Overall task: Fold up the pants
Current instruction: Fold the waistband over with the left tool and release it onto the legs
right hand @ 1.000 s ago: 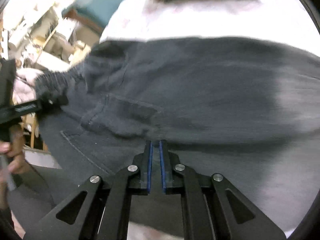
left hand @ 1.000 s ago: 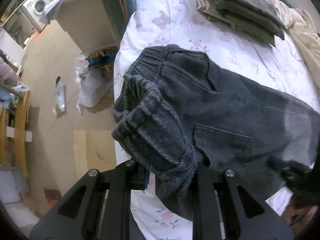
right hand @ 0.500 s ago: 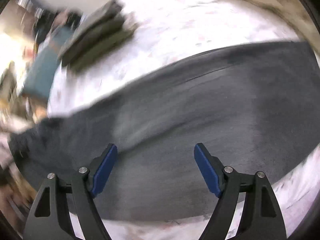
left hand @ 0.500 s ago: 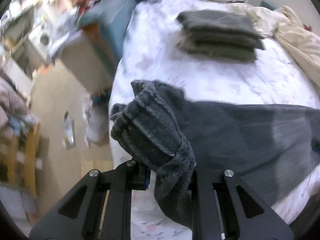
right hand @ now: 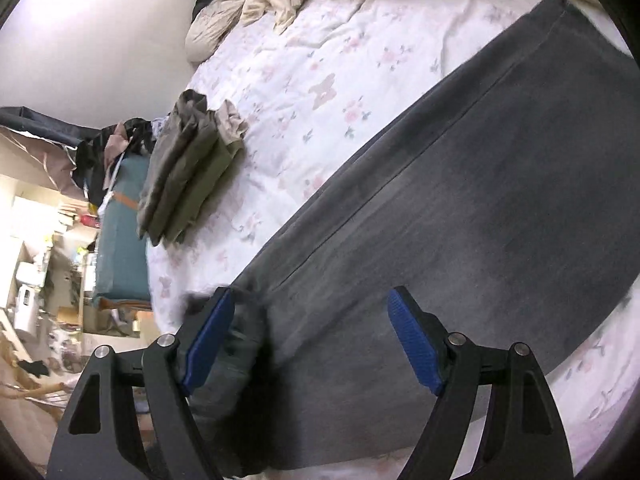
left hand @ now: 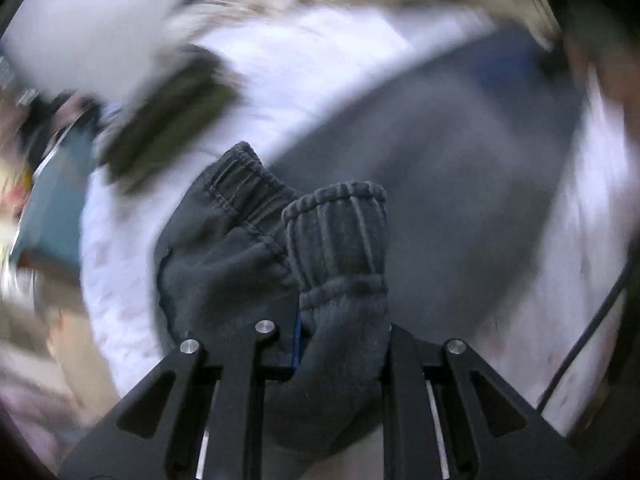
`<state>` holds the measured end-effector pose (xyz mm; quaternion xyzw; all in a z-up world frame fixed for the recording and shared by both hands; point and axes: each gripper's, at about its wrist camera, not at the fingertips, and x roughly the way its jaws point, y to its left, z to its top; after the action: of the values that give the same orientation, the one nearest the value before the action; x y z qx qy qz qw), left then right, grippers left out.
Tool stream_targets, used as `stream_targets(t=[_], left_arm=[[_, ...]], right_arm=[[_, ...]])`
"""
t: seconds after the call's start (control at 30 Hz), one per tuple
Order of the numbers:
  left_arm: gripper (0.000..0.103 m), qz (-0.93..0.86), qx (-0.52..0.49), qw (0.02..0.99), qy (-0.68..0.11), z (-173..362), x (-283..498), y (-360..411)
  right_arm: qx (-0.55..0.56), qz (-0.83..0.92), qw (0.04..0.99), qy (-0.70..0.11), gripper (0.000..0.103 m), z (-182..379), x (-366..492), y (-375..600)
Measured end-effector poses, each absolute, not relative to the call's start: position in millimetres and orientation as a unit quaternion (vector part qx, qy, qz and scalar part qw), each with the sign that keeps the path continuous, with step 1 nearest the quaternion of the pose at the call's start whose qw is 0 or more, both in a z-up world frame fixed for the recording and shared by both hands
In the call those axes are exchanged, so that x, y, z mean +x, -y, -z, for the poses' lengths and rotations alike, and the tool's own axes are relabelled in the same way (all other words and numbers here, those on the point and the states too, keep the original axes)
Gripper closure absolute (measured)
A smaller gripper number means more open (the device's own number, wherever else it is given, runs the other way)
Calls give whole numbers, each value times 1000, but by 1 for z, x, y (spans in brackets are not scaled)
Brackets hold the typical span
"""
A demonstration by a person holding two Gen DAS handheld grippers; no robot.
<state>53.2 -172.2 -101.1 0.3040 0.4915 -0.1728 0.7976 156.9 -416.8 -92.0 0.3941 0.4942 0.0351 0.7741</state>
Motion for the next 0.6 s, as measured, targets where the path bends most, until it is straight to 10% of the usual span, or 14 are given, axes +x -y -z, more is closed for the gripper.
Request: stream_targets(t=[0.17, 0.23, 0.27, 0.6], left_arm=[[67, 196, 258, 769, -551, 131, 55, 163], [25, 217, 214, 770, -561, 118, 60, 146], [19, 227, 188, 770, -566, 109, 61, 135], [11, 47, 86, 818, -567, 86, 78, -20]], right_arm=[[390, -31, 769, -506, 21, 98, 156, 418], [383, -39, 766, -515, 21, 100, 159, 412], [376, -43, 767, -518, 21, 100, 160, 408], [306, -136, 736, -588, 21, 126, 151, 331]])
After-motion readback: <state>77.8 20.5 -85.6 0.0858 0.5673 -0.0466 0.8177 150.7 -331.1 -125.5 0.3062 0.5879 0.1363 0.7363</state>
